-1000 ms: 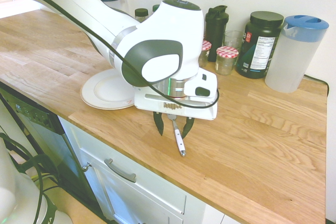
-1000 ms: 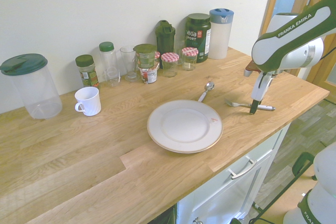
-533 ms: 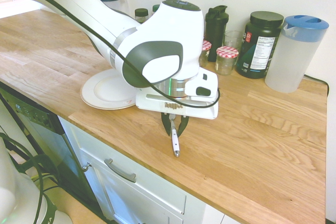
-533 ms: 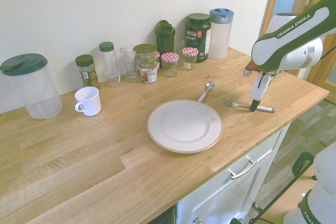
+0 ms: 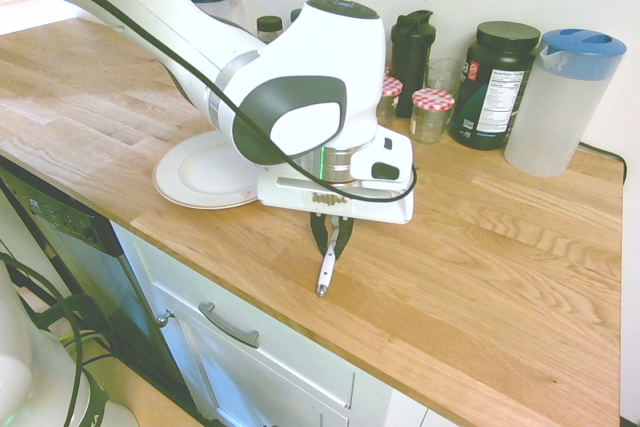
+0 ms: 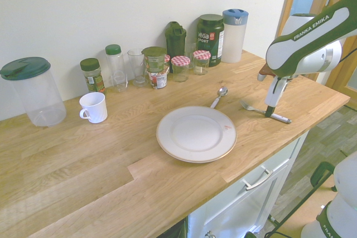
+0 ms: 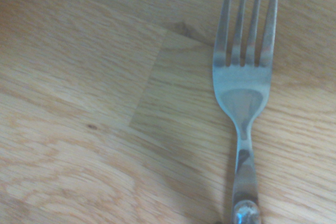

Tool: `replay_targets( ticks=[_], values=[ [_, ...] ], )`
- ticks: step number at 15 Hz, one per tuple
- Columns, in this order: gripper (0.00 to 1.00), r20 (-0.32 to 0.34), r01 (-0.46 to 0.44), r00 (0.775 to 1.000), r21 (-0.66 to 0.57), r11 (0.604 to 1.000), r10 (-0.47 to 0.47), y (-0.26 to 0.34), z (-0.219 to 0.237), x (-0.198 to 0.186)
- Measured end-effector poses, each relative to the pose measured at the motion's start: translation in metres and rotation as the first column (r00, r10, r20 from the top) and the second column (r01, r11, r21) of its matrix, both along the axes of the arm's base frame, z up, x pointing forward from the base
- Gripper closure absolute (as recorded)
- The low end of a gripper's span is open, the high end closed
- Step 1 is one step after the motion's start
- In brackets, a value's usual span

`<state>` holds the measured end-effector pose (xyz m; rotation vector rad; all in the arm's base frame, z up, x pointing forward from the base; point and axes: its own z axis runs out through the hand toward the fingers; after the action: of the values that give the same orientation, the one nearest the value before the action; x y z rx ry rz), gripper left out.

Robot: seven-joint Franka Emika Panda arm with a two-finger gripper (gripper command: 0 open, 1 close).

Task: Put the fork into the plate

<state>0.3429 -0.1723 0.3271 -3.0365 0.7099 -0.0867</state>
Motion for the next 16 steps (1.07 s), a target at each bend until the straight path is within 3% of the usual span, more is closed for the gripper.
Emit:
replay_targets(
  ticks=[4, 10, 16],
  values=[
    [1.00, 0.028, 0.009, 1.000, 0.005, 1.000, -0.009, -0.003, 0.009, -0.001],
    [1.00, 0.091, -0.005, 0.996, -0.007, 1.000, 0.005, 0.004, 0.060, -0.012],
    [1.00, 0.096, -0.041, 0.994, -0.112, 0.993, 0.052, 0.085, 0.099, 0.000]
  ],
)
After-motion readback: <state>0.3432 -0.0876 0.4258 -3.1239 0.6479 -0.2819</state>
